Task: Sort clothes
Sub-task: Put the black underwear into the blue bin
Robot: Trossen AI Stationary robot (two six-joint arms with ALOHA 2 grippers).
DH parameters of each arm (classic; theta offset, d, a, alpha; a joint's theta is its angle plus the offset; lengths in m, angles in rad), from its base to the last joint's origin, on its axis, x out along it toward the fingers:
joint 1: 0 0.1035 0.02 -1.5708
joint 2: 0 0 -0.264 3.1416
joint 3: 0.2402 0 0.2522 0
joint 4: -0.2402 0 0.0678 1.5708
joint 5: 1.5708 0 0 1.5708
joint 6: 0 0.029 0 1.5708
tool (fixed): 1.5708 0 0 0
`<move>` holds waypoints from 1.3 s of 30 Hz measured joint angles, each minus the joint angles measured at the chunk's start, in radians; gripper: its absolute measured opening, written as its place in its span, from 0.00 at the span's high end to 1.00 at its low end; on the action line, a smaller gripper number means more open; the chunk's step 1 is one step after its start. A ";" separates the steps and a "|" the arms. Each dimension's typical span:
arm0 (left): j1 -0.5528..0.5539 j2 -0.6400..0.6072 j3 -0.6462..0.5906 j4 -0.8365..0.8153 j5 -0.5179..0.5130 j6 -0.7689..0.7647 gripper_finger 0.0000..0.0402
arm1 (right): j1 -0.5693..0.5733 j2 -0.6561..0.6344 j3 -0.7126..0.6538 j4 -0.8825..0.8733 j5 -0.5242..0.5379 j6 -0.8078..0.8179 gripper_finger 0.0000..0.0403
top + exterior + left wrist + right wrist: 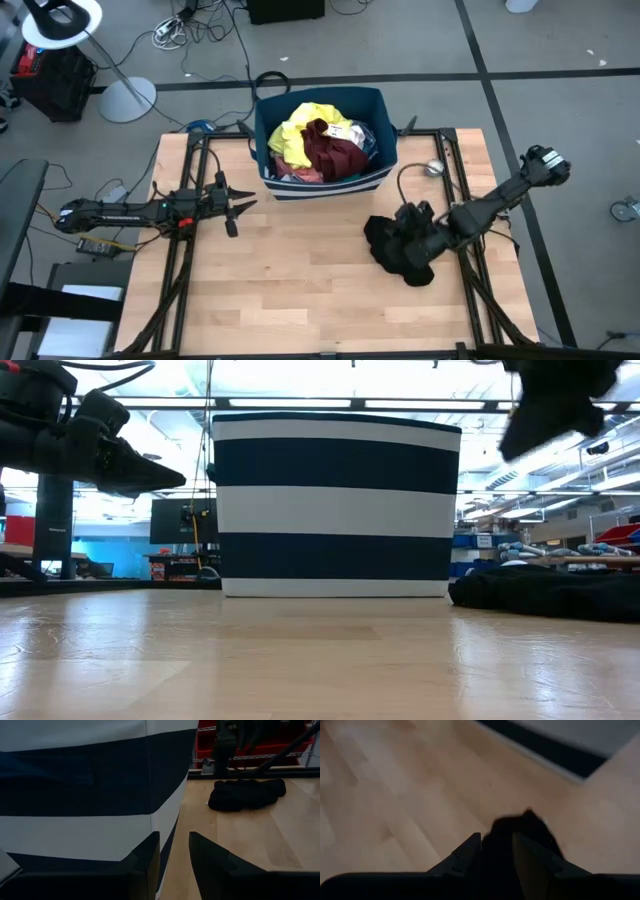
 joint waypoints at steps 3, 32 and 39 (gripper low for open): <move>0.000 0.000 0.000 0.000 0.000 -0.019 0.73 | 0.026 0.025 -0.074 0.042 -0.007 0.062 0.72; 0.000 0.000 0.000 -0.018 0.002 -0.047 0.73 | -0.051 0.464 -0.223 0.313 0.030 0.163 0.41; 0.000 0.000 0.000 -0.017 0.002 -0.047 0.73 | -0.089 0.484 -0.224 0.555 0.033 -0.080 0.94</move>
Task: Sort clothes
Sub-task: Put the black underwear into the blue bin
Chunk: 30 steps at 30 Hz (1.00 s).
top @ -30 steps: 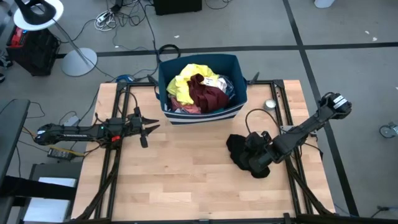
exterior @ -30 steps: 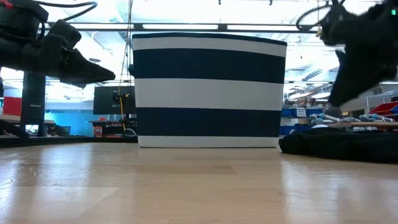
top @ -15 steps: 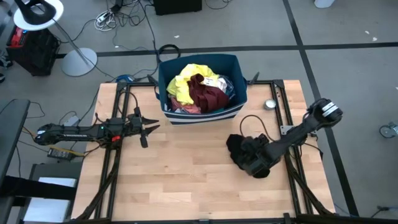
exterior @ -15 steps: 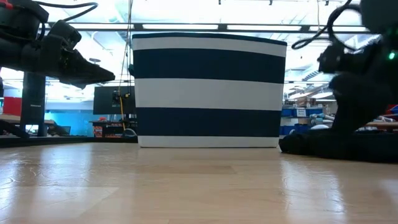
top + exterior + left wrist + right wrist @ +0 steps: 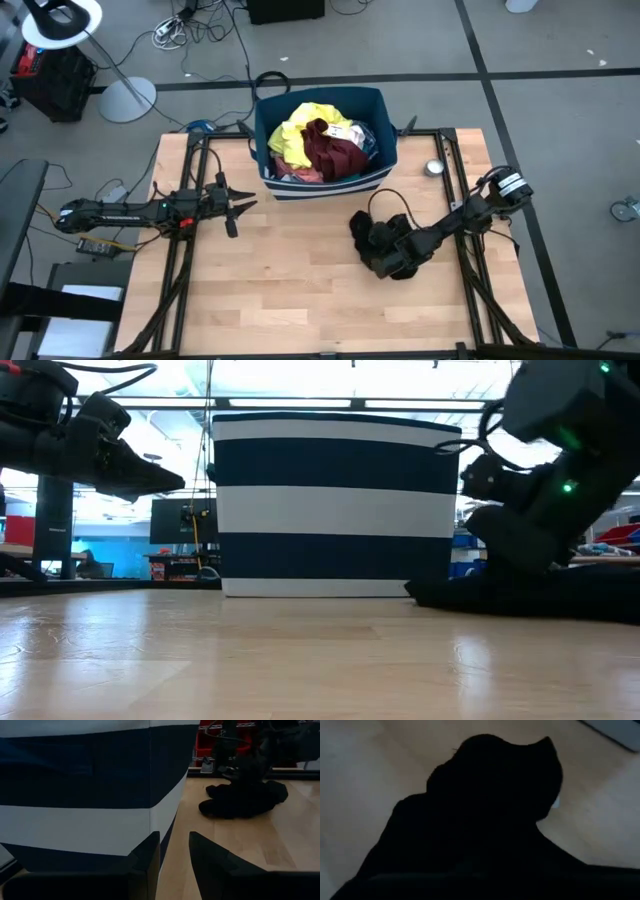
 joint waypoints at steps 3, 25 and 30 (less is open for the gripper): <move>0.000 0.000 0.000 0.000 0.000 0.000 0.73 | -0.011 -0.027 0.025 -0.008 -0.040 -0.073 0.95; 0.000 0.000 0.000 0.001 0.000 0.002 0.73 | -0.166 -0.272 0.487 -0.034 -0.007 -0.773 0.99; 0.000 0.000 0.000 0.001 -0.005 0.008 0.73 | -0.255 -0.262 0.649 -0.028 -0.049 -0.960 0.99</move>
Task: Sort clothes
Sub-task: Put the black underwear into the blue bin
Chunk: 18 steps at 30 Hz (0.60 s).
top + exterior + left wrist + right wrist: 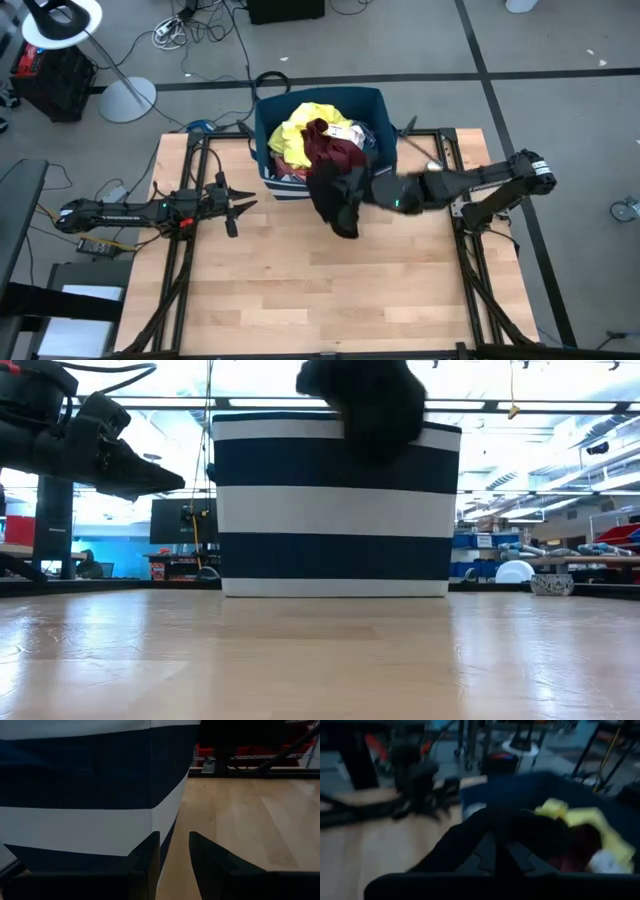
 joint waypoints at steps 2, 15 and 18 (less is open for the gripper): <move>0.000 0.000 0.000 0.000 -0.004 0.020 0.73 | -0.044 0.006 0.061 0.005 -0.014 -0.050 0.99; 0.000 0.000 0.000 0.000 -0.004 0.024 0.73 | -0.318 0.238 0.497 0.011 -0.259 -0.225 0.99; 0.000 0.000 0.000 -0.001 -0.004 0.025 0.73 | -0.358 0.312 0.579 0.012 -0.295 -0.225 0.99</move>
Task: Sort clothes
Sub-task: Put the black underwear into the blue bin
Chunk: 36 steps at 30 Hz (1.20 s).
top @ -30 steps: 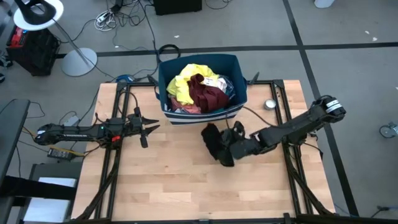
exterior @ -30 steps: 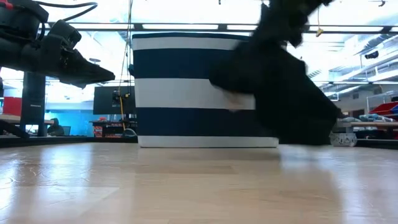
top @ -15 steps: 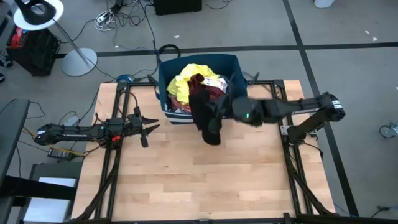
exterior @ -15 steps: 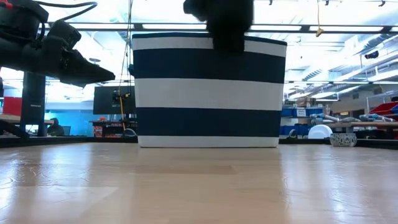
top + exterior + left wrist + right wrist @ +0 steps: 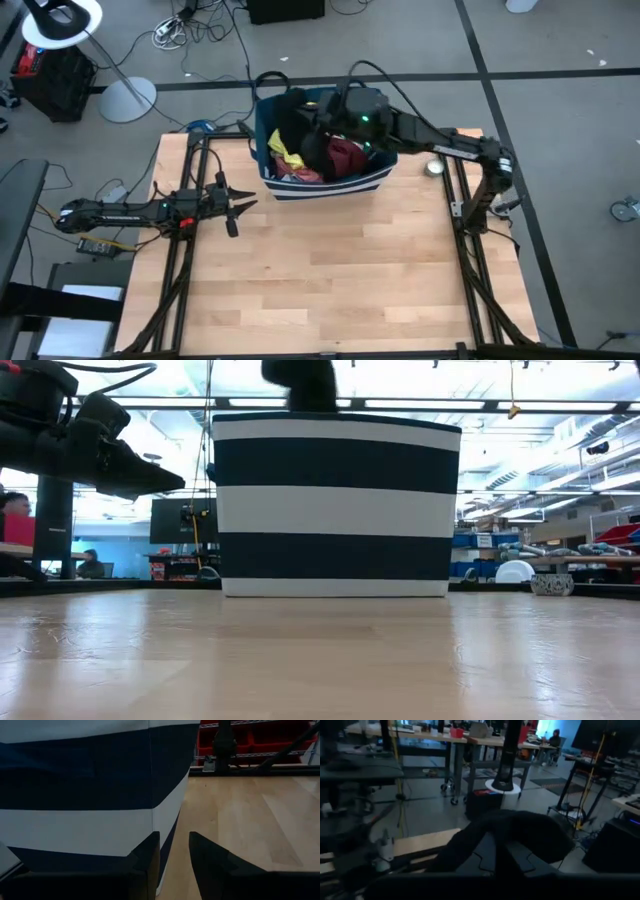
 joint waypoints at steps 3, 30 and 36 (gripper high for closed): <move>0.000 0.000 0.000 0.000 0.000 0.000 0.73 | -0.032 0.062 0.038 0.001 -0.004 0.000 0.99; 0.000 0.000 0.000 0.000 0.001 -0.004 0.73 | -0.182 0.440 0.041 -0.240 -0.301 0.375 0.98; 0.000 0.000 0.000 0.001 0.002 -0.004 0.73 | -0.185 0.376 0.036 -0.241 -0.293 0.336 0.96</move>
